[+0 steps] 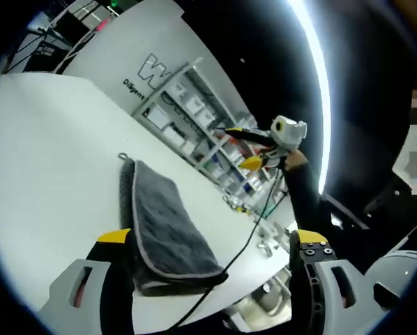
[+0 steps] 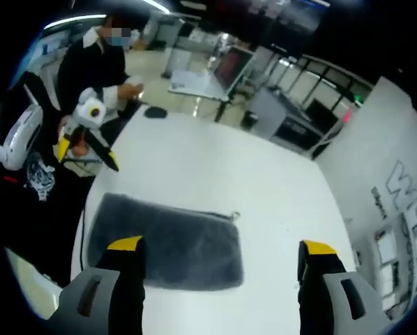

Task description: Open the folded towel by lifting each exposed corner and separating the folded layers until the towel lies flat within the target outline without major curled edges

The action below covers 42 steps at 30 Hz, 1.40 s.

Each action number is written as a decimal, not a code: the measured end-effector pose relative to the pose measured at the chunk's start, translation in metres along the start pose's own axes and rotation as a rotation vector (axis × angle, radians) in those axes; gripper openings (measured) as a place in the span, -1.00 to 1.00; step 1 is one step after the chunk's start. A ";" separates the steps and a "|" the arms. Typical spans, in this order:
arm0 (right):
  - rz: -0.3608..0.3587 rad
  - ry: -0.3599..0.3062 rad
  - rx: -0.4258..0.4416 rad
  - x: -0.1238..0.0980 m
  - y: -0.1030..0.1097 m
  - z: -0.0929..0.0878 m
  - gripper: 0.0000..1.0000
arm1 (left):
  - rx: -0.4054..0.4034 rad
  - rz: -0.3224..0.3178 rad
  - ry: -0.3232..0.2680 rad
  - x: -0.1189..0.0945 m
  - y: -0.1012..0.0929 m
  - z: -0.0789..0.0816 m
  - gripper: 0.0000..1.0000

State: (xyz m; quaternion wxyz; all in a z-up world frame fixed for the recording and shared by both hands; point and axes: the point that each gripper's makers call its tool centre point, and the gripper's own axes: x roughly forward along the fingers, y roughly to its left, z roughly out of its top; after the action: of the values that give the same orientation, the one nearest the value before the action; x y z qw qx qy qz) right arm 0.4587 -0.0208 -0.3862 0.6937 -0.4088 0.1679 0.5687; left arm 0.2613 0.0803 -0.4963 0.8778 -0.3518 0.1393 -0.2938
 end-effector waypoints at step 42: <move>0.115 0.082 -0.050 0.040 -0.010 0.000 0.68 | -0.065 0.006 0.259 0.023 0.005 -0.053 0.53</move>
State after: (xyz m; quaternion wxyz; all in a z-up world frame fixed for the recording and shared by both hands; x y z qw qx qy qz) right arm 0.4796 0.0053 -0.4100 0.6420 -0.4386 0.2054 0.5944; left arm 0.2569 0.0405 -0.5386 0.8415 -0.3386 0.2620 -0.3296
